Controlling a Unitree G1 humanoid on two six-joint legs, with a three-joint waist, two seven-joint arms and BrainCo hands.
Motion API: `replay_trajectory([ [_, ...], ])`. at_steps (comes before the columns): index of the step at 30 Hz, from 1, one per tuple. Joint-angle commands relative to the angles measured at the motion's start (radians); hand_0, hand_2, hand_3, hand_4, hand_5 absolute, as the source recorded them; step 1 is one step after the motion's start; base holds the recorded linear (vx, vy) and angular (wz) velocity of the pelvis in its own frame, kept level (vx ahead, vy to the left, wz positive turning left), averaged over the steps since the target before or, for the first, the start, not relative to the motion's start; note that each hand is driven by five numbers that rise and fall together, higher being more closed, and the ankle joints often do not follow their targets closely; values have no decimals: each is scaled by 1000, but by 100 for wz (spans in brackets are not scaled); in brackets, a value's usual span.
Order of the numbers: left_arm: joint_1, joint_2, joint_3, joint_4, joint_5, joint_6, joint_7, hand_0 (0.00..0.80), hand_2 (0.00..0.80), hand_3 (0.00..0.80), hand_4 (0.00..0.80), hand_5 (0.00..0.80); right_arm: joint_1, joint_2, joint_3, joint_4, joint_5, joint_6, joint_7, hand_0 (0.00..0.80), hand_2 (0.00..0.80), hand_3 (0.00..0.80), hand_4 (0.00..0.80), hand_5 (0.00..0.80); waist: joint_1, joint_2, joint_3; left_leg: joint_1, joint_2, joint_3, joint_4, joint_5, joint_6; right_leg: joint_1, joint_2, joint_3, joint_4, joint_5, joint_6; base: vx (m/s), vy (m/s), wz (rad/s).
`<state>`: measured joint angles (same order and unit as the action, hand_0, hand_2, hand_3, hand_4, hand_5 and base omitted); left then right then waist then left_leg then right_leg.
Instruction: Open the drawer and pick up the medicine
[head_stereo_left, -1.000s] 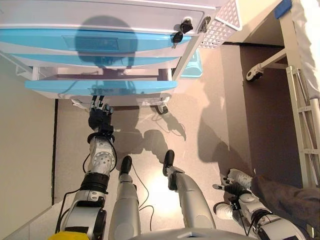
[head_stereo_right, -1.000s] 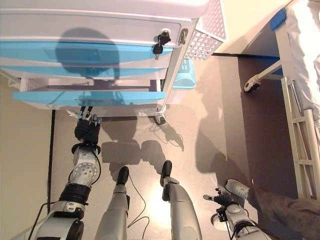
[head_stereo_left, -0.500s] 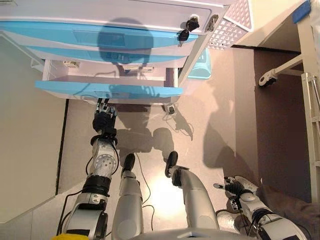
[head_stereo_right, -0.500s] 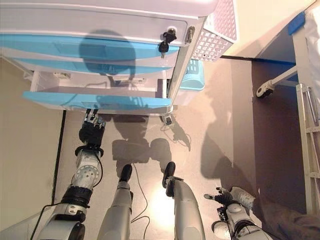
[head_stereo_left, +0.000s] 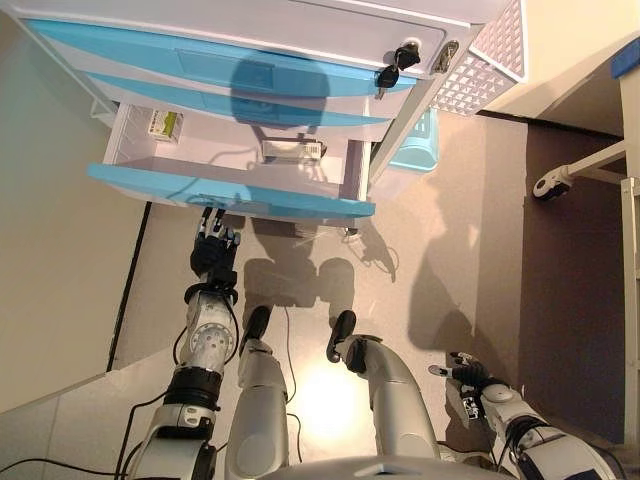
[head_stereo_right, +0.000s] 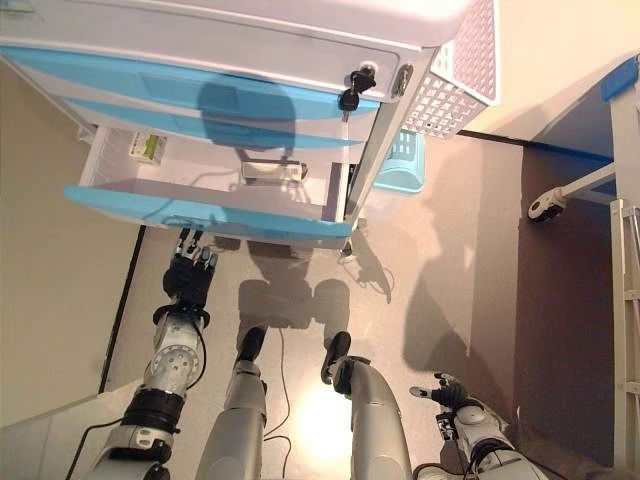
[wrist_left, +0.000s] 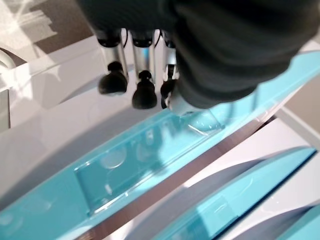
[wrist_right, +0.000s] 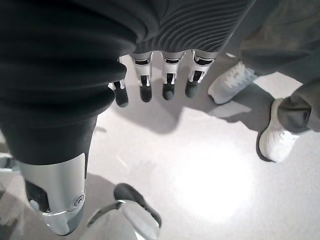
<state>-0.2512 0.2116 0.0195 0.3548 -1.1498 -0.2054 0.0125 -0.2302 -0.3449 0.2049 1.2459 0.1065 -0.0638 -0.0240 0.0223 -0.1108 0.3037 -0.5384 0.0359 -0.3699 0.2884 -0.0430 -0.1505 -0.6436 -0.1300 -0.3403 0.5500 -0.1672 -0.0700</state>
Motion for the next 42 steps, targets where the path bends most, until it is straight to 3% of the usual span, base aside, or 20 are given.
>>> replay_trajectory([
  [1,-7,47,15,-267,55,-84,-99,800,800,800,800,800,82,-49,6,19,-21,5,-6,0,0,0,0,0,40,0,-62,-100,-98,-2,0,112,82,54,20,-4,-44,27,93,-4,-22,10],
  [22,150,74,-1,-372,22,-30,-147,800,800,800,800,800,93,-56,8,7,-20,-1,3,0,0,0,0,0,104,-8,-15,-102,-111,-44,-1,127,86,67,14,-45,-23,6,95,13,-18,6],
  [23,151,73,0,-371,22,-30,-147,800,800,800,800,800,94,-57,9,8,-20,-1,3,0,0,0,0,0,99,-14,-18,-91,-112,-42,3,96,88,74,15,-33,-15,-23,104,109,-55,11],
  [28,183,78,-7,-368,6,-14,-160,800,800,800,800,800,90,-61,10,2,-22,-2,5,0,0,0,0,0,113,-11,-5,-95,-117,-48,7,99,88,77,10,-42,-8,-30,103,29,-24,17],
  [39,256,101,-18,-378,-13,18,-168,800,800,800,800,800,78,-79,10,-12,-23,1,-1,0,0,0,0,0,132,-12,12,-100,-117,-54,6,107,91,79,15,-54,-23,-18,111,-6,3,1],
  [41,278,113,-22,-370,-17,31,-175,800,800,800,800,800,75,-85,7,-12,-22,2,-1,0,0,0,0,0,142,-2,19,-112,-118,-58,2,139,91,73,15,-68,-32,12,104,-43,31,1],
  [42,286,115,-21,-364,-18,36,-177,800,800,800,800,800,76,-87,8,-15,-23,2,-1,0,0,0,0,0,139,-8,17,-101,-119,-55,6,108,92,80,15,-56,-24,-16,113,88,-40,3],
])
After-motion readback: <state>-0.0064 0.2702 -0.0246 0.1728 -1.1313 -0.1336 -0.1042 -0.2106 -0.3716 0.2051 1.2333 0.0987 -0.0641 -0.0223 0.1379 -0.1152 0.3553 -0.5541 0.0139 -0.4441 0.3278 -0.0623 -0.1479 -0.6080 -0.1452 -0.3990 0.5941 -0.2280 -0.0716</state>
